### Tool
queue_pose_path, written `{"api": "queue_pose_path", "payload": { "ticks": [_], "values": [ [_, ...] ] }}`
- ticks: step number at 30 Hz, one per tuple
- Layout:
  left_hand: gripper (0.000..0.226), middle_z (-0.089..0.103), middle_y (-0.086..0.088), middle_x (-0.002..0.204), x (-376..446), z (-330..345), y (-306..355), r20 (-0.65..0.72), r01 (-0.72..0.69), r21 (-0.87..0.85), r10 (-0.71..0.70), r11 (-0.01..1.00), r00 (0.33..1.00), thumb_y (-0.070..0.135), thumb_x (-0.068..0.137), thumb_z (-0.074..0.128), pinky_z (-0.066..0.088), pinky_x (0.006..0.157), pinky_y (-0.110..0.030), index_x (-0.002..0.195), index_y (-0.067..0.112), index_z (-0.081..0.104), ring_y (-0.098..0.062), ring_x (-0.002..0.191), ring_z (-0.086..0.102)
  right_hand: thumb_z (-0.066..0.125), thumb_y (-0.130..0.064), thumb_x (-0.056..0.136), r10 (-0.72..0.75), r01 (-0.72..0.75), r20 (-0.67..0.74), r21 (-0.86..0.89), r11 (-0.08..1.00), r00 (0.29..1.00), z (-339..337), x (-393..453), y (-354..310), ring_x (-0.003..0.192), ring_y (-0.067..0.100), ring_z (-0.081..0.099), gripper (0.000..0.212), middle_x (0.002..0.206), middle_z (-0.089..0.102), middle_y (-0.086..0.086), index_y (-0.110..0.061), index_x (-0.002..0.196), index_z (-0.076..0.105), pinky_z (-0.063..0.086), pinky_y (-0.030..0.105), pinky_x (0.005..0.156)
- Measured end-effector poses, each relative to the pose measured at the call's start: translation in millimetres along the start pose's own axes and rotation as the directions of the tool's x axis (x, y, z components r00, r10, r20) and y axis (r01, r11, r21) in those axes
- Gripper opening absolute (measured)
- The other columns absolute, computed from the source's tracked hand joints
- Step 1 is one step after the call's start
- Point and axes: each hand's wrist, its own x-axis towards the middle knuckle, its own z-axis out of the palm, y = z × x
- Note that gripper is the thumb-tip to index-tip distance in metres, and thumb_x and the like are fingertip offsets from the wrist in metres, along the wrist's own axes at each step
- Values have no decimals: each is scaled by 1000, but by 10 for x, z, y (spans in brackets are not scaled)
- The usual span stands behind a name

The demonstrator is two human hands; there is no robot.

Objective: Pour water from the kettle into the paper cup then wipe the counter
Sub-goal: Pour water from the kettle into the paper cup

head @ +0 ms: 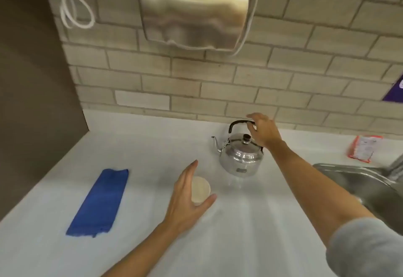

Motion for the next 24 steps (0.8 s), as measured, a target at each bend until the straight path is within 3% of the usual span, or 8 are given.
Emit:
{"api": "queue_pose_path", "payload": {
  "ticks": [4,8,13,17,21,24],
  "values": [
    [98,32,26,150,-3,63,-96,-3,68,-98,-68,993,998,51,67,82,29,107,-8,146,43,25,-1,138,37,51,-48,97,105,-99,298,-36,994,949,90,159,102,139,36,34,62,155,38,9,-22,151,34,25,52,111],
    [100,40,28,144,6,68,-201,-26,73,-137,-77,988,997,43,64,87,30,100,-2,144,45,27,1,132,44,67,-56,83,107,-112,422,-11,994,900,170,256,164,142,37,28,87,157,32,10,-27,154,26,24,55,114],
    [107,58,20,125,-43,115,-286,3,165,-235,-169,958,986,44,58,91,43,92,-10,144,39,28,-8,117,58,82,-36,76,44,-78,359,81,994,932,204,322,200,125,38,42,84,132,48,18,-16,147,42,34,47,108],
    [106,58,25,117,-87,156,-327,0,239,-254,-247,937,969,46,51,93,48,88,-13,139,45,33,-5,110,59,90,-25,66,18,-54,260,132,990,965,189,282,166,100,28,48,68,103,51,8,-9,124,58,40,35,86],
    [85,65,20,115,-82,173,-383,1,260,-241,-267,935,964,45,51,93,51,89,-20,123,40,49,-6,108,62,94,-30,57,66,-94,179,153,984,982,195,193,126,68,19,48,47,72,48,-6,-16,83,57,34,29,58],
    [77,68,18,107,-86,182,-427,-8,268,-248,-279,931,960,45,51,93,51,84,-17,116,39,52,-7,102,65,91,-42,60,69,-103,152,223,969,986,193,173,133,59,11,46,40,64,49,-8,-20,73,59,35,26,53]
  ]
}}
